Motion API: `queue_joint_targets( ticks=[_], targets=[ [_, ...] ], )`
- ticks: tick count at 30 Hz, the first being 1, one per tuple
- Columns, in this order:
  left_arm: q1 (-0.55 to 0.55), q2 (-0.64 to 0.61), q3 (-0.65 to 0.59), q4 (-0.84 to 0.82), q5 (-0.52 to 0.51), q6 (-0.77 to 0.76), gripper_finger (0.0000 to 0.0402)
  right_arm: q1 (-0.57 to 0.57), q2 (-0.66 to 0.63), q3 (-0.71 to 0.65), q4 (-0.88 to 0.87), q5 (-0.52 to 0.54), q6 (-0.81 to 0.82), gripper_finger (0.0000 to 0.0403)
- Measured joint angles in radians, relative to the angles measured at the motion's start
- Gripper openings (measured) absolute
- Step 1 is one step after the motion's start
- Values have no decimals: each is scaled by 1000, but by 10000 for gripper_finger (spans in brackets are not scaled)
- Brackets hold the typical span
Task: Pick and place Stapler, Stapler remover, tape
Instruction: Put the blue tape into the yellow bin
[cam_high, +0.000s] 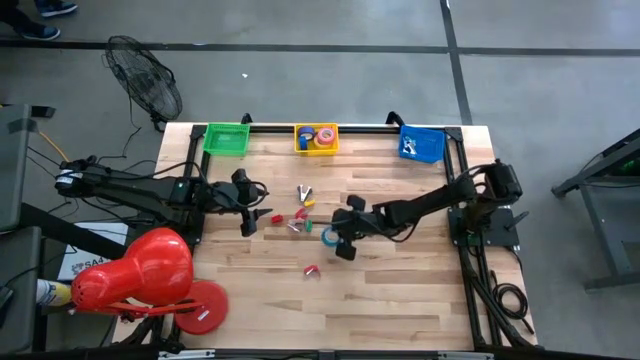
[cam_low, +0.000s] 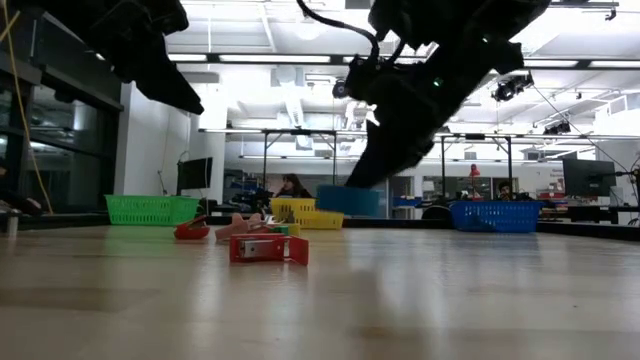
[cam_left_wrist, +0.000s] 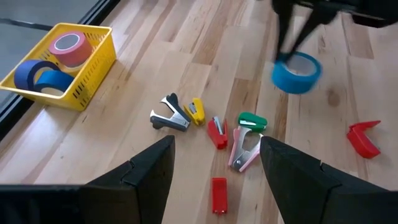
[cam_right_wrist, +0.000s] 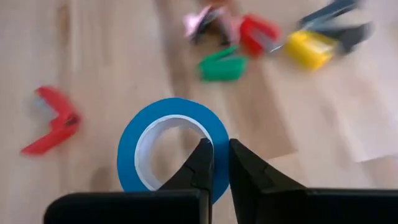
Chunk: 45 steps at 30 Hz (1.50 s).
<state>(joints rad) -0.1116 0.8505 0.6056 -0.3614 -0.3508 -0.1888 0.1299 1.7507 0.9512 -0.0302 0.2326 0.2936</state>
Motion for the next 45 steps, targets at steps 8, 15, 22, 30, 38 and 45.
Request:
queue_joint_targets(
  ticks=[8,15,22,30,38,45],
  targets=[
    [0,0,0,0,-31,-2,232,-113,-84,2,9,176,-178,17],
    [0,0,0,0,-67,-46,232,-262,-106,3,128,225,-461,17],
    [0,0,0,0,-108,-116,232,-436,-106,3,269,135,-670,17],
    [0,0,0,0,-186,-181,232,-623,-106,4,364,-132,-599,18],
    [0,0,0,0,-241,-237,232,-685,-1,176,314,-290,-402,19],
    [0,0,0,0,-249,-263,232,-683,154,464,-41,-219,-388,20]
  ],
)
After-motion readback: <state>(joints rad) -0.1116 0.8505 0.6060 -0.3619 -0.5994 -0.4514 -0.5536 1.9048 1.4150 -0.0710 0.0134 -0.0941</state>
